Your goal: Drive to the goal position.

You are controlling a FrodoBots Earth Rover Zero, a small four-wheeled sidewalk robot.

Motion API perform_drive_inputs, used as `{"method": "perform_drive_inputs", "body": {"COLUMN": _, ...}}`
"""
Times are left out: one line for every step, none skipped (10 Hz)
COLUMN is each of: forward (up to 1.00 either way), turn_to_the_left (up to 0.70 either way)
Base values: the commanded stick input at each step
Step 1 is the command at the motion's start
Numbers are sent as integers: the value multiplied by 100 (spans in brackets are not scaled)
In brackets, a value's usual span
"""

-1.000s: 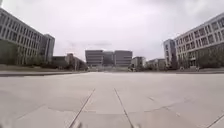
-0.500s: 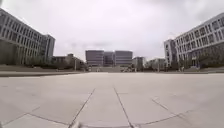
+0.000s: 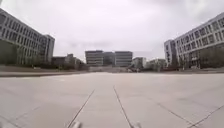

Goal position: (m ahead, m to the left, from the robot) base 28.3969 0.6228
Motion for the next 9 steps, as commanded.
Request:
{"method": "perform_drive_inputs", "body": {"forward": 70, "turn_to_the_left": 0}}
{"method": "perform_drive_inputs", "body": {"forward": 70, "turn_to_the_left": 0}}
{"method": "perform_drive_inputs", "body": {"forward": 70, "turn_to_the_left": 0}}
{"method": "perform_drive_inputs", "body": {"forward": 70, "turn_to_the_left": 0}}
{"method": "perform_drive_inputs", "body": {"forward": 70, "turn_to_the_left": 0}}
{"method": "perform_drive_inputs", "body": {"forward": 70, "turn_to_the_left": 0}}
{"method": "perform_drive_inputs", "body": {"forward": 70, "turn_to_the_left": 0}}
{"method": "perform_drive_inputs", "body": {"forward": 70, "turn_to_the_left": 0}}
{"method": "perform_drive_inputs", "body": {"forward": 70, "turn_to_the_left": 0}}
